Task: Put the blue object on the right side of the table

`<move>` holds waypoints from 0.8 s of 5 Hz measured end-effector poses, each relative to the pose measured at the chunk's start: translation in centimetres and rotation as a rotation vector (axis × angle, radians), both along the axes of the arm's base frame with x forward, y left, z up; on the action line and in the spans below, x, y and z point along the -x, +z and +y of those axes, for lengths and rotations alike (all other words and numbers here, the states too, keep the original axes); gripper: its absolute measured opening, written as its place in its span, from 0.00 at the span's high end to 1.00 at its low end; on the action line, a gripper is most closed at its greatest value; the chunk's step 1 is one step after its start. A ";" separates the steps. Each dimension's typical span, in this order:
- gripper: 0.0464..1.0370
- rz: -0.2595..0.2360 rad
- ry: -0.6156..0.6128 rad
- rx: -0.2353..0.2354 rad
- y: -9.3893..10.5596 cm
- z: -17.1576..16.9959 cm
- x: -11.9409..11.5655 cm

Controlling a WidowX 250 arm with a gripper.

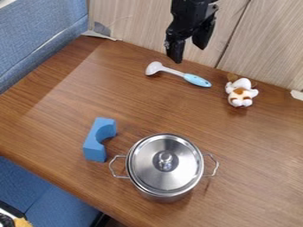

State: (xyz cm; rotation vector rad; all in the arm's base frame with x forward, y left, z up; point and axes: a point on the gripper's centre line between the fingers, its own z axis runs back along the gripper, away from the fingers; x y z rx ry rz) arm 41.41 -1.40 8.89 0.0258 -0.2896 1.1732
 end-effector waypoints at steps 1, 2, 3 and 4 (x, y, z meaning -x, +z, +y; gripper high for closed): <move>0.04 0.047 -0.013 0.002 -1.7 -0.1 0.4; 0.04 0.148 -0.200 0.046 -4.1 -0.2 2.3; 0.04 0.160 -0.199 0.047 -4.4 0.4 3.4; 0.04 0.146 -0.243 0.035 -3.6 0.6 4.5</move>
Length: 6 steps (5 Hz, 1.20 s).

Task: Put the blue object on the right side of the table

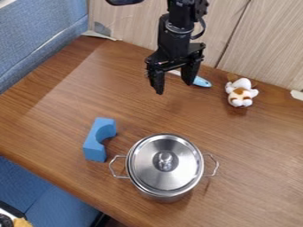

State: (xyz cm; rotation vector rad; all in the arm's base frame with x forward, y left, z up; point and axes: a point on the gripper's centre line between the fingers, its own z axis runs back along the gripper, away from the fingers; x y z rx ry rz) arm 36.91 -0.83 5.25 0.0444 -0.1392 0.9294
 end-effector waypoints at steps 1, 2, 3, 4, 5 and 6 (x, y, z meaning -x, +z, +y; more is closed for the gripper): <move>0.04 -0.026 -0.078 -0.020 1.3 0.8 2.3; 0.04 -0.063 -0.185 -0.049 3.1 2.1 5.3; 0.04 -0.056 -0.263 -0.053 2.9 4.8 8.2; 0.04 -0.015 -0.425 -0.055 1.8 6.8 10.1; 0.04 0.017 -0.518 -0.065 0.9 8.1 11.2; 0.04 0.057 -0.562 -0.057 -0.3 8.0 12.6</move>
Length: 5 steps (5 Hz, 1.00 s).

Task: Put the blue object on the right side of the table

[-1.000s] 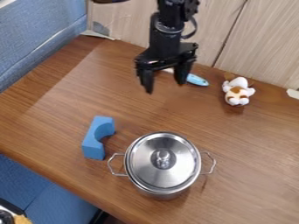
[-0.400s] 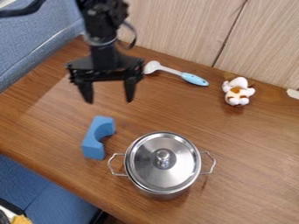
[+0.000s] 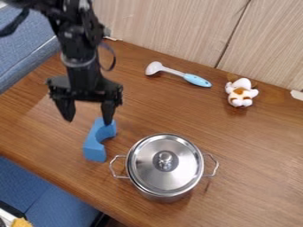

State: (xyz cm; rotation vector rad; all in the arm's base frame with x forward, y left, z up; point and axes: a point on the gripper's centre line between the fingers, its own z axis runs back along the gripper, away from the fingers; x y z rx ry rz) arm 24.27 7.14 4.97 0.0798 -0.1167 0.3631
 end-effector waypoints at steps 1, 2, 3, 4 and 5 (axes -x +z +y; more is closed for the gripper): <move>0.04 0.026 -0.027 -0.020 -1.2 -0.5 0.4; 0.07 0.047 -0.025 -0.037 -2.6 -0.9 0.3; 0.36 0.075 -0.008 -0.043 -3.8 -1.0 0.3; 0.67 0.068 0.000 -0.064 -4.0 -1.0 0.2; 0.75 0.058 0.012 -0.064 -3.9 -1.0 0.0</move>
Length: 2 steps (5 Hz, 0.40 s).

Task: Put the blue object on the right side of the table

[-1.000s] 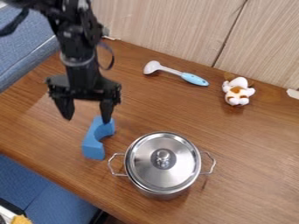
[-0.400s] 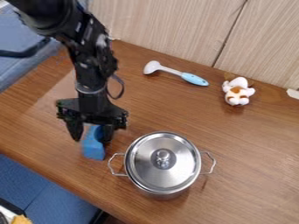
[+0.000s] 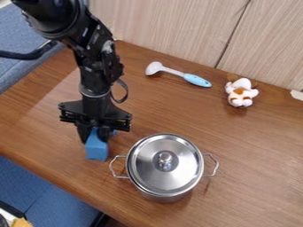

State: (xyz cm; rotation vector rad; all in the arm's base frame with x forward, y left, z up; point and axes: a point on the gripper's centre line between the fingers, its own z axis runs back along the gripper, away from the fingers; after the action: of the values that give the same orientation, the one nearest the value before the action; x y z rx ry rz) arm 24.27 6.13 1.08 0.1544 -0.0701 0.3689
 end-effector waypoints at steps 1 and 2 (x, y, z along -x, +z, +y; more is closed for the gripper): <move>0.75 0.000 0.059 0.045 0.0 0.3 0.1; 0.75 -0.009 0.117 0.054 0.4 0.6 0.0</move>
State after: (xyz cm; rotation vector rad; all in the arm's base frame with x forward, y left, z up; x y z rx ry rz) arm 24.27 6.75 1.48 0.1035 -0.0600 0.4881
